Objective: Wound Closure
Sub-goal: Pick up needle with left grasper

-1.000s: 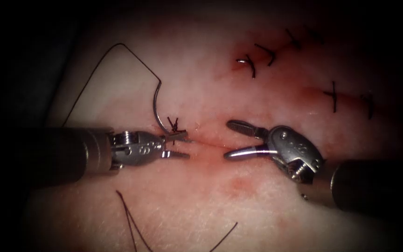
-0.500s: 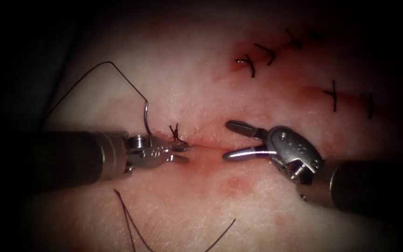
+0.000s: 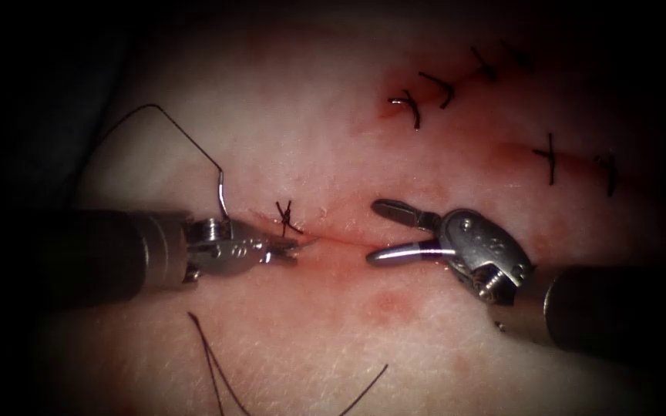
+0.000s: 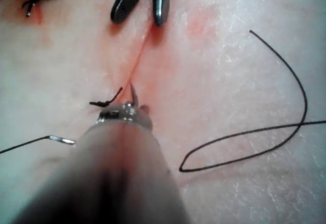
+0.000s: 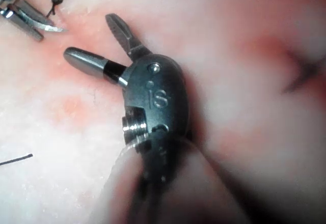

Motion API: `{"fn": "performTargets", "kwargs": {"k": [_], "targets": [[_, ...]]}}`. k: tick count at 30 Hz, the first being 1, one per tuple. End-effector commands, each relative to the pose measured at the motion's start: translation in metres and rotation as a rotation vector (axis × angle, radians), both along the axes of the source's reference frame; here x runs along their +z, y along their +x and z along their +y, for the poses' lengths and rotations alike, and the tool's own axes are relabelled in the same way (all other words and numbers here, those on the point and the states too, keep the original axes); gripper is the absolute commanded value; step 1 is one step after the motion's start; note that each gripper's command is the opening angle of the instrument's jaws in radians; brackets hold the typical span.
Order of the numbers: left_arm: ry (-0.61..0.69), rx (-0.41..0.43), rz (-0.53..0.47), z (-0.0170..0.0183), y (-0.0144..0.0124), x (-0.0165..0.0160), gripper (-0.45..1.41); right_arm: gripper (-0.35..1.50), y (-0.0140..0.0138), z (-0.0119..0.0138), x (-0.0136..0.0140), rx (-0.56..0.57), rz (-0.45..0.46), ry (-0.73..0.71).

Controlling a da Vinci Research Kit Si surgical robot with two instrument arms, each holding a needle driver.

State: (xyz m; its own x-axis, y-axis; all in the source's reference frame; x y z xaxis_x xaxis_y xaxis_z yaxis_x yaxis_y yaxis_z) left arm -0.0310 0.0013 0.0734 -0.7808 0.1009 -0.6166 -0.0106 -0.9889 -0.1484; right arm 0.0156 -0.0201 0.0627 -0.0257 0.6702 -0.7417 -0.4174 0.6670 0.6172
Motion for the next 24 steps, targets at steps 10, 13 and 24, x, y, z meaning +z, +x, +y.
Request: {"fn": "performTargets", "kwargs": {"k": [10,13,24], "targets": [[-0.199,0.22,-0.295,0.0004,0.0013,-0.0053,-0.45,0.58,0.0033,0.003,-0.001,-0.057,0.184,0.217],[-0.246,0.31,-0.42,0.0007,0.0009,-0.0075,-0.45,0.78,0.0055,0.0034,-0.0012,-0.123,0.293,0.321],[-0.305,0.416,-0.603,0.001,0.0004,-0.0091,-0.45,0.88,0.0105,0.0038,-0.0015,-0.218,0.447,0.416]]}}
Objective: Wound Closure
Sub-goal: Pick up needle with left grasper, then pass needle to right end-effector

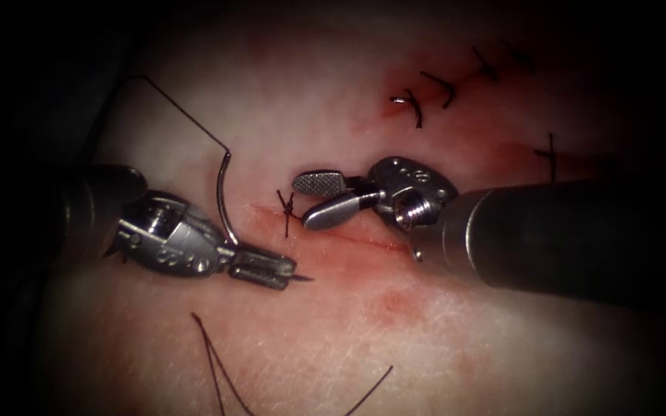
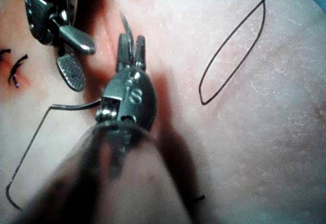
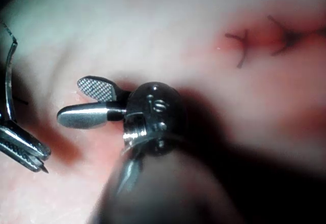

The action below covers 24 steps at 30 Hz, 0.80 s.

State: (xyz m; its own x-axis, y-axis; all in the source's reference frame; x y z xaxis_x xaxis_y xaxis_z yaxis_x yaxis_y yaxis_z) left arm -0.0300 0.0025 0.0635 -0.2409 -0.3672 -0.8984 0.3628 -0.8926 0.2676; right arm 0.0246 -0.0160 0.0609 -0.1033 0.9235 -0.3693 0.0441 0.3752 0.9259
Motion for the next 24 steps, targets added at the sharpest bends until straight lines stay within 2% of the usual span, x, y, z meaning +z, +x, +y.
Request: {"fn": "performTargets", "kwargs": {"k": [1,10,15,24], "targets": [[0.001,0.002,-0.001,-0.0001,-0.0006,0.0008,-0.45,0.88,0.0015,-0.0003,0.0004,-0.005,0.012,0.0],[0.0,0.064,-0.038,-0.0003,-0.0008,0.0011,-0.45,0.84,0.004,0.0,-0.0017,-0.033,0.098,0.041],[-0.005,0.066,-0.044,-0.0004,-0.0013,0.0008,-0.45,0.83,0.0053,-0.0001,-0.0019,-0.028,0.101,0.039],[-0.013,0.07,-0.046,-0.0009,-0.0013,-0.0003,-0.45,0.81,0.0056,0.0003,-0.0015,-0.018,0.1,0.045]]}}
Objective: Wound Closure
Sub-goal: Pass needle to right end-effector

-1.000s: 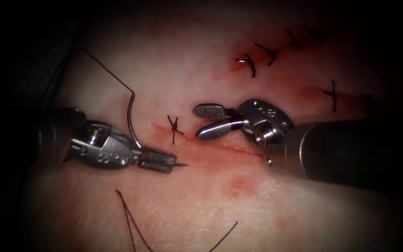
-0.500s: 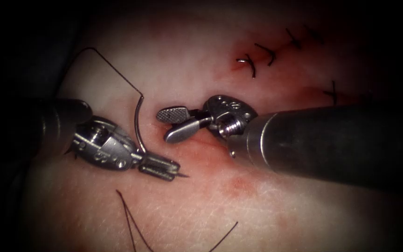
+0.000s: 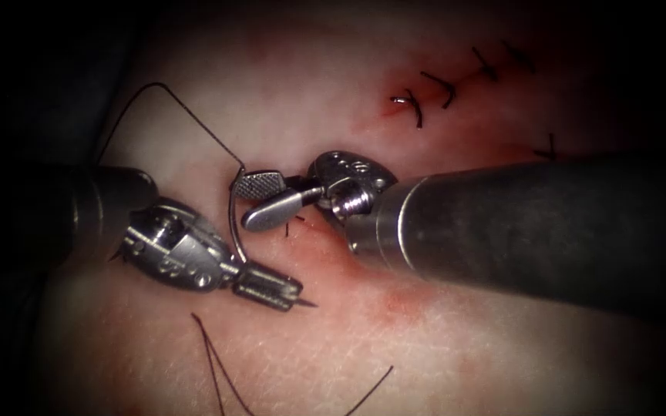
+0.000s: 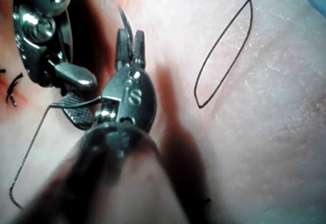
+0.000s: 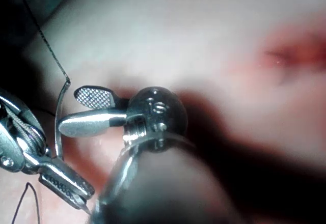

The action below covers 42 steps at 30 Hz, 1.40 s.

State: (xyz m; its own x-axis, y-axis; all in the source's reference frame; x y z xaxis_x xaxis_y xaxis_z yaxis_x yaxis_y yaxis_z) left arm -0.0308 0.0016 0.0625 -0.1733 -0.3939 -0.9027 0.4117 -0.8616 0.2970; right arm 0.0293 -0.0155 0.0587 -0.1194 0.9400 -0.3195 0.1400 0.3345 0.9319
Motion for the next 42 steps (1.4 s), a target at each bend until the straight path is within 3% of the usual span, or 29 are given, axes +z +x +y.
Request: {"fn": "performTargets", "kwargs": {"k": [1,3,4,6,11,12,17,18,21,25,27,31,32,34,35,36,37,38,39,40,42], "targets": [[0.0,-0.001,-0.001,0.0,-0.0008,0.0008,-0.45,0.74,0.0011,-0.0002,0.0005,0.001,0.008,0.014],[0.0,0.001,0.0,0.0,-0.0009,0.0008,-0.45,0.68,0.0012,-0.0003,0.0004,0.003,0.009,0.014],[0.001,0.002,0.002,0.0001,-0.0011,0.001,-0.45,0.36,0.0015,-0.0003,0.0002,0.001,0.013,0.032],[0.0,0.001,0.001,0.0002,-0.0013,0.0011,-0.45,-0.05,0.0018,-0.0003,0.0,0.0,0.014,0.038],[-0.002,0.003,0.005,0.0001,-0.0013,0.0013,-0.45,-0.1,0.0019,-0.0002,-0.0002,-0.005,0.022,0.044],[-0.003,0.006,0.006,0.0,-0.0013,0.0013,-0.45,-0.35,0.0019,-0.0002,-0.0002,-0.003,0.02,0.045],[-0.006,0.008,0.008,-0.0003,-0.0014,0.0013,-0.45,-0.35,0.0018,0.0002,-0.0001,0.026,-0.02,0.06],[0.005,-0.004,0.026,-0.0004,-0.0015,0.0013,0.05,-0.35,0.0015,0.0009,0.0001,0.048,-0.043,0.072],[0.068,-0.095,0.076,-0.0004,-0.0015,0.0011,0.66,-0.35,0.0007,0.0016,0.0002,0.07,-0.076,0.088],[0.057,-0.175,0.107,-0.0005,-0.0015,0.0008,0.79,-0.35,-0.0002,0.0021,0.0003,0.095,-0.115,0.097],[0.055,-0.222,0.118,-0.0003,-0.0014,0.0005,0.83,-0.35,-0.0011,0.0023,0.0006,0.139,-0.179,0.073],[0.034,-0.382,0.165,0.0001,-0.0014,0.0002,0.83,-0.35,-0.002,0.0024,0.0008,0.177,-0.268,0.041],[0.034,-0.382,0.165,0.0001,-0.0014,0.0002,0.83,-0.35,-0.002,0.0024,0.0008,0.177,-0.268,0.041],[-0.007,-0.451,0.198,0.0002,-0.0015,0.0003,0.49,-0.35,-0.0022,0.0024,0.0008,0.187,-0.328,0.018],[-0.007,-0.451,0.198,0.0002,-0.0015,0.0003,0.49,-0.35,-0.0022,0.0024,0.0008,0.187,-0.328,0.018],[-0.026,-0.459,0.212,0.0002,-0.0016,0.0005,0.36,-0.35,-0.0022,0.0024,0.0008,0.193,-0.346,0.009],[-0.052,-0.464,0.235,0.0003,-0.0019,0.0008,0.12,-0.35,-0.0021,0.0023,0.0007,0.205,-0.379,-0.01],[-0.052,-0.464,0.235,0.0003,-0.0019,0.0008,0.12,-0.35,-0.0021,0.0023,0.0007,0.205,-0.379,-0.01],[-0.07,-0.464,0.245,0.0004,-0.0022,0.001,-0.01,-0.35,-0.002,0.0023,0.0007,0.211,-0.39,-0.02],[-0.089,-0.471,0.266,0.0006,-0.0029,0.0017,-0.33,-0.35,-0.0019,0.0021,0.0005,0.213,-0.409,-0.03],[-0.096,-0.475,0.275,0.0006,-0.0032,0.002,-0.45,-0.35,-0.0019,0.0021,0.0004,0.213,-0.41,-0.036]]}}
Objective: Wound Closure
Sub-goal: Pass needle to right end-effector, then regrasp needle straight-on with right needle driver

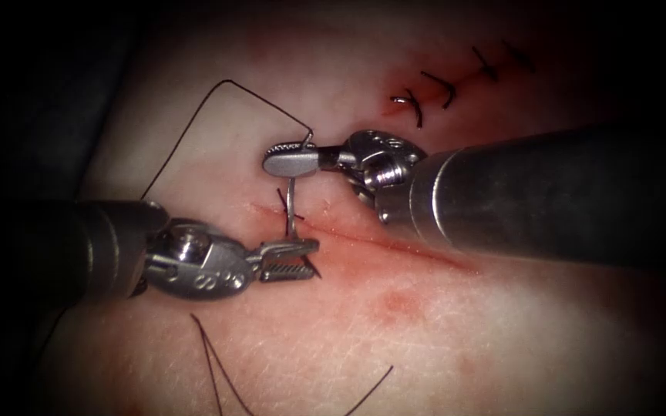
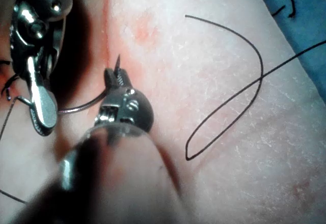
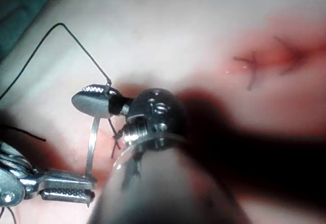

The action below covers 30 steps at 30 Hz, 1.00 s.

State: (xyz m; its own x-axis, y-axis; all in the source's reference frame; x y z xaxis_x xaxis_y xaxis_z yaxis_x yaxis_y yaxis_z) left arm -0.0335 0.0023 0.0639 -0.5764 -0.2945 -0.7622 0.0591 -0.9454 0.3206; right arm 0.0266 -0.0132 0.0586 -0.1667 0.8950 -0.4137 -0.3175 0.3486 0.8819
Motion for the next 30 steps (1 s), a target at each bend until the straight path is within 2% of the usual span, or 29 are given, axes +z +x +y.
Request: {"fn": "performTargets", "kwargs": {"k": [1,7,9,10,12,14,15,19,22,30], "targets": [[-0.005,-0.003,0.007,-0.0001,-0.0008,0.0009,-0.45,-0.35,0.0008,-0.0003,0.0005,-0.003,0.004,0.001],[-0.01,0.001,0.005,-0.0001,-0.001,0.0012,-0.45,-0.35,0.0007,-0.0004,0.0005,-0.003,0.001,-0.004],[-0.008,-0.005,0.011,0.0,-0.0001,0.0012,-0.45,-0.35,0.0005,-0.0004,0.0005,0.001,-0.007,-0.003],[-0.008,-0.005,0.014,-0.0001,0.0,0.0012,-0.25,-0.35,0.0005,-0.0003,0.0005,0.001,-0.007,-0.002],[0.001,-0.013,0.018,-0.0002,0.0003,0.0011,0.32,-0.35,0.0005,-0.0002,0.0006,0.002,-0.009,-0.002],[0.021,-0.028,0.017,-0.0004,0.0005,0.0011,0.57,-0.35,0.0005,-0.0002,0.0007,0.002,-0.009,-0.002],[0.021,-0.03,0.021,-0.0004,0.0005,0.001,0.61,-0.35,0.0005,-0.0001,0.0007,0.002,-0.01,-0.002],[0.02,-0.035,0.029,-0.0005,0.0004,0.0011,0.56,-0.35,0.0005,-0.0001,0.0008,0.003,-0.01,-0.002],[0.019,-0.041,0.036,-0.0005,0.0,0.0014,0.36,-0.35,0.0005,-0.0002,0.0007,0.002,-0.009,-0.002],[0.01,-0.053,0.047,-0.0007,-0.0012,0.0026,0.22,-0.35,0.0005,-0.0002,0.0006,0.002,-0.009,-0.002]]}}
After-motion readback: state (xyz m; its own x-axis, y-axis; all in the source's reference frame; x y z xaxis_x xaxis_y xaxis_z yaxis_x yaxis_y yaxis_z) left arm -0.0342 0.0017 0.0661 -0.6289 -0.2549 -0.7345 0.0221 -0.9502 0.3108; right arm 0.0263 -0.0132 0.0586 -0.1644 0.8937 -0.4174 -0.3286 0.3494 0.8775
